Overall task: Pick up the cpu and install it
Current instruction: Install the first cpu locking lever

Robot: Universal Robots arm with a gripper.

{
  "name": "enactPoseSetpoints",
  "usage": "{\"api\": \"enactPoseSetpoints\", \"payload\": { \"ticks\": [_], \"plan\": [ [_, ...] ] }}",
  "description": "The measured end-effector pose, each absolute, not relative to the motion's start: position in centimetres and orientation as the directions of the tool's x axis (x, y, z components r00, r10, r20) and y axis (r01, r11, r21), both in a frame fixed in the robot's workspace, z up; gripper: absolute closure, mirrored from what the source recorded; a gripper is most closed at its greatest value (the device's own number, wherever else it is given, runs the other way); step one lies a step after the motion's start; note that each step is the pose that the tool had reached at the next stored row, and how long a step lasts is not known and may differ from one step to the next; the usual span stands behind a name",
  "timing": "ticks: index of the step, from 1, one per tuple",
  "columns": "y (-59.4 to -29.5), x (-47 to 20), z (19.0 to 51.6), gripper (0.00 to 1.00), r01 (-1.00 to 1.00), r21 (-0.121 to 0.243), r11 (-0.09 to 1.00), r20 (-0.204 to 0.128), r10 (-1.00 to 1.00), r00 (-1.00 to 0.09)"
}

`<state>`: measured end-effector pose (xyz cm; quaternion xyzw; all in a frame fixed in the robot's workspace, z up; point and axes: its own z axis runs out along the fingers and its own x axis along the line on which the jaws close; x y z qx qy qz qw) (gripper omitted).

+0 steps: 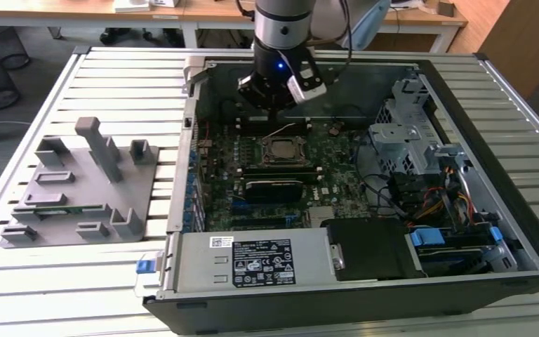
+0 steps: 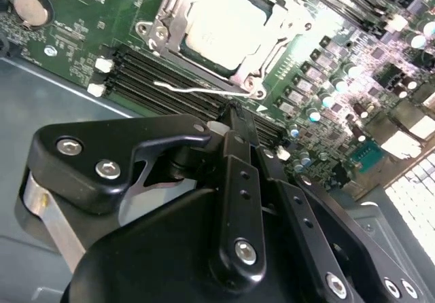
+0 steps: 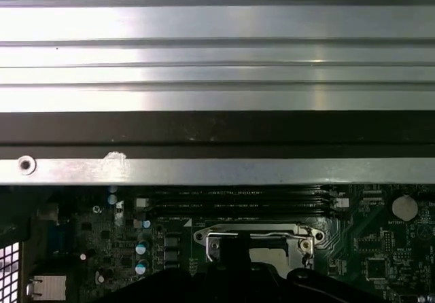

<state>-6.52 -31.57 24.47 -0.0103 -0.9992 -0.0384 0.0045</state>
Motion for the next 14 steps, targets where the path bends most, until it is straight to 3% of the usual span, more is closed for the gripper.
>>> {"api": "enactPoseSetpoints", "payload": {
  "ticks": [14],
  "plan": [
    [-31.51, -5.70, 23.68, 0.89, 0.028, 0.075, 0.997, 0.010, 0.027, -1.000]
  ]
}}
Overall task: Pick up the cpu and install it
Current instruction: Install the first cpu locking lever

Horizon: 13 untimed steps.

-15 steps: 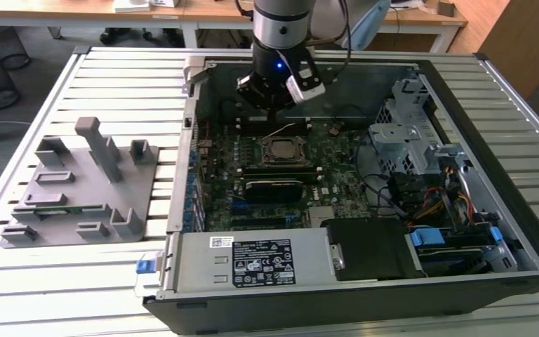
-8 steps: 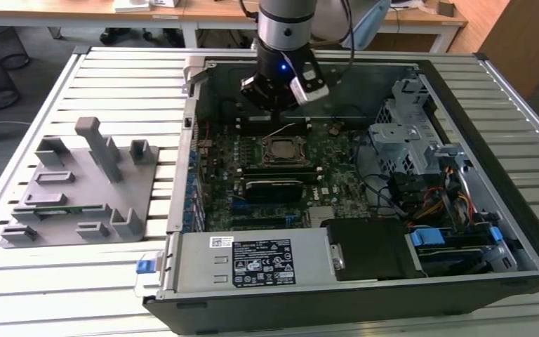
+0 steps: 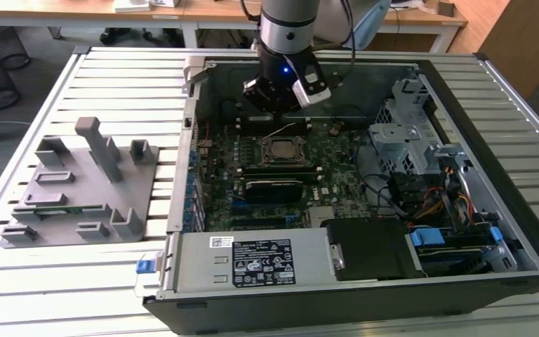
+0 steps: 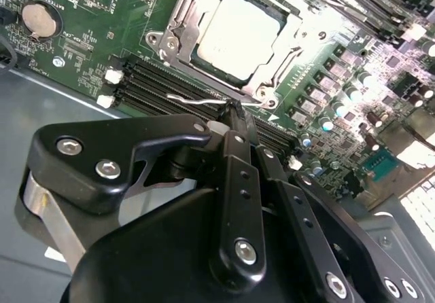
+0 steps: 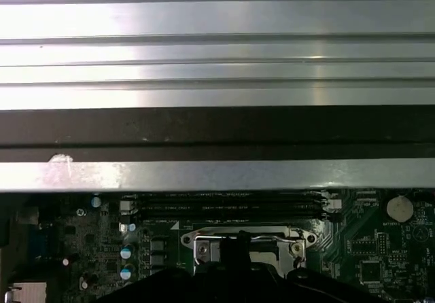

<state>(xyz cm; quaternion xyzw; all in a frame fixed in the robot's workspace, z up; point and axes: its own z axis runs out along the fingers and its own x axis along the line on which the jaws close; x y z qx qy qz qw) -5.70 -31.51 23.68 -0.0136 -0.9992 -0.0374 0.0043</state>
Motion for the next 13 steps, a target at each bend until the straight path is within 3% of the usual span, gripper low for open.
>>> {"api": "enactPoseSetpoints", "payload": {
  "ticks": [13],
  "plan": [
    [-30.70, -5.22, 22.87, 0.89, 0.017, 0.073, 0.997, 0.010, 0.017, -1.000]
  ]
}}
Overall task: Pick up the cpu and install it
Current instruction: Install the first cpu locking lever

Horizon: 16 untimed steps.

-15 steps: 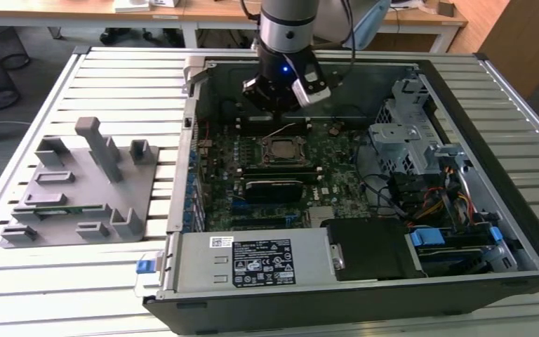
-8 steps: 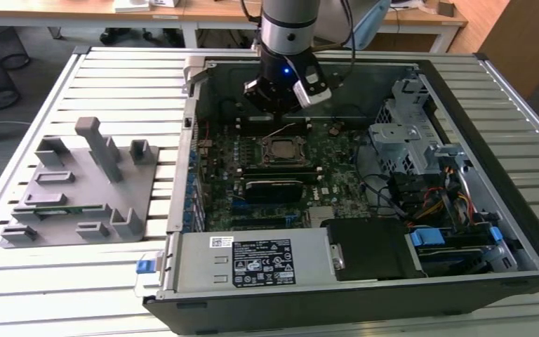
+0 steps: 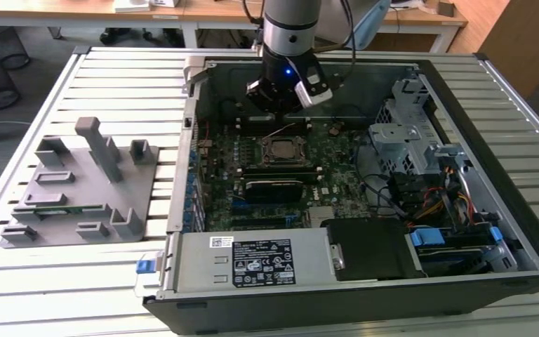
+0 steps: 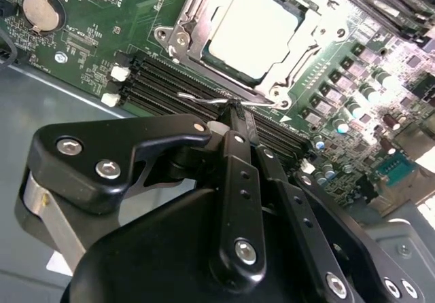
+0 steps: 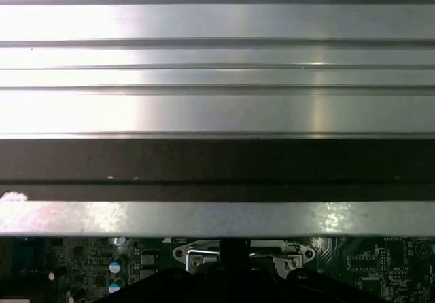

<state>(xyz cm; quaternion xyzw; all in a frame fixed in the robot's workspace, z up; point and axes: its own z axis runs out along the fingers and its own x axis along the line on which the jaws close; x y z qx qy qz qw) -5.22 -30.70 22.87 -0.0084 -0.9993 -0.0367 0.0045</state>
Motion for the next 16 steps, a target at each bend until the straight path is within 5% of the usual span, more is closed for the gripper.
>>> {"api": "enactPoseSetpoints", "payload": {
  "ticks": [16],
  "plan": [
    [-30.44, -4.31, 22.36, 0.89, 0.014, 0.071, 0.997, 0.010, 0.014, -1.000]
  ]
}}
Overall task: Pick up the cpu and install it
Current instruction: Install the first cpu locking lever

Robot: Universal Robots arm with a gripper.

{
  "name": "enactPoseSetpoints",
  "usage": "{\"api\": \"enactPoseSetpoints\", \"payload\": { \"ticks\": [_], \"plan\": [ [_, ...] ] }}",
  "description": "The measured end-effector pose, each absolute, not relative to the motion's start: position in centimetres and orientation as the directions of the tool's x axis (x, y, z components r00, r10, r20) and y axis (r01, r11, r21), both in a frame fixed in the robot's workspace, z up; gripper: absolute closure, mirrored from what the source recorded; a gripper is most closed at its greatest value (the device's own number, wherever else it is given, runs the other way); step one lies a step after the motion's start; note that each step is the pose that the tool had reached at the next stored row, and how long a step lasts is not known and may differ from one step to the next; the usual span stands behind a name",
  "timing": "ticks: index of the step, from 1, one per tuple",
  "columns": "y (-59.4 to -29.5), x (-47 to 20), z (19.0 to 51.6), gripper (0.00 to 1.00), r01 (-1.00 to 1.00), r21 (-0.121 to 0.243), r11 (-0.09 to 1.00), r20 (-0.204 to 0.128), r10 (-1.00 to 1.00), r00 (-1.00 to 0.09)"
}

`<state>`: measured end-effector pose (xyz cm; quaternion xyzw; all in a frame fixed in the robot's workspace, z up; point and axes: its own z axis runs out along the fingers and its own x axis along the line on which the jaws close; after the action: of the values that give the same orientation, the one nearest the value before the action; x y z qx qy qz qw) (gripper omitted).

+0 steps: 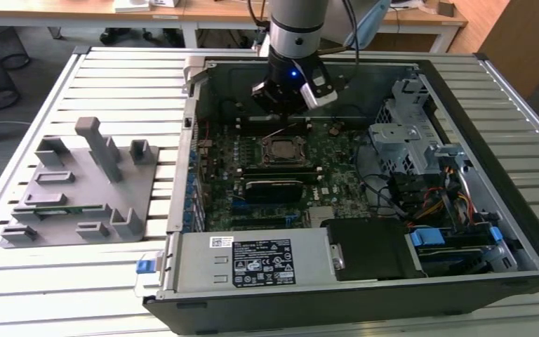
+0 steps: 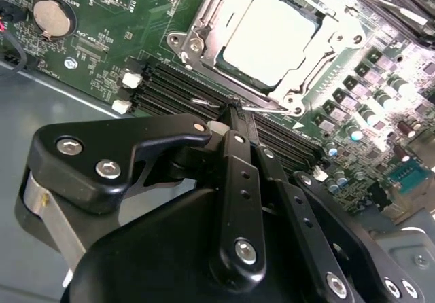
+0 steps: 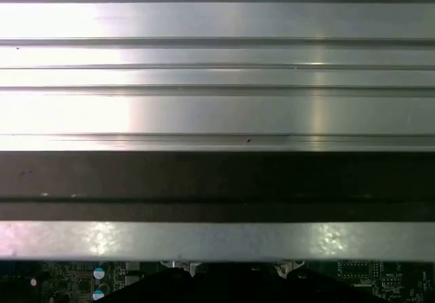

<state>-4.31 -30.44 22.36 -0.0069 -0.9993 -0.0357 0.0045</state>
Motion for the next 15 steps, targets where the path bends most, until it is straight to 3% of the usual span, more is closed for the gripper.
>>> {"api": "enactPoseSetpoints", "payload": {
  "ticks": [15],
  "plan": [
    [-30.06, -3.46, 21.73, 0.89, 0.010, 0.071, 0.997, 0.010, 0.009, -1.000]
  ]
}}
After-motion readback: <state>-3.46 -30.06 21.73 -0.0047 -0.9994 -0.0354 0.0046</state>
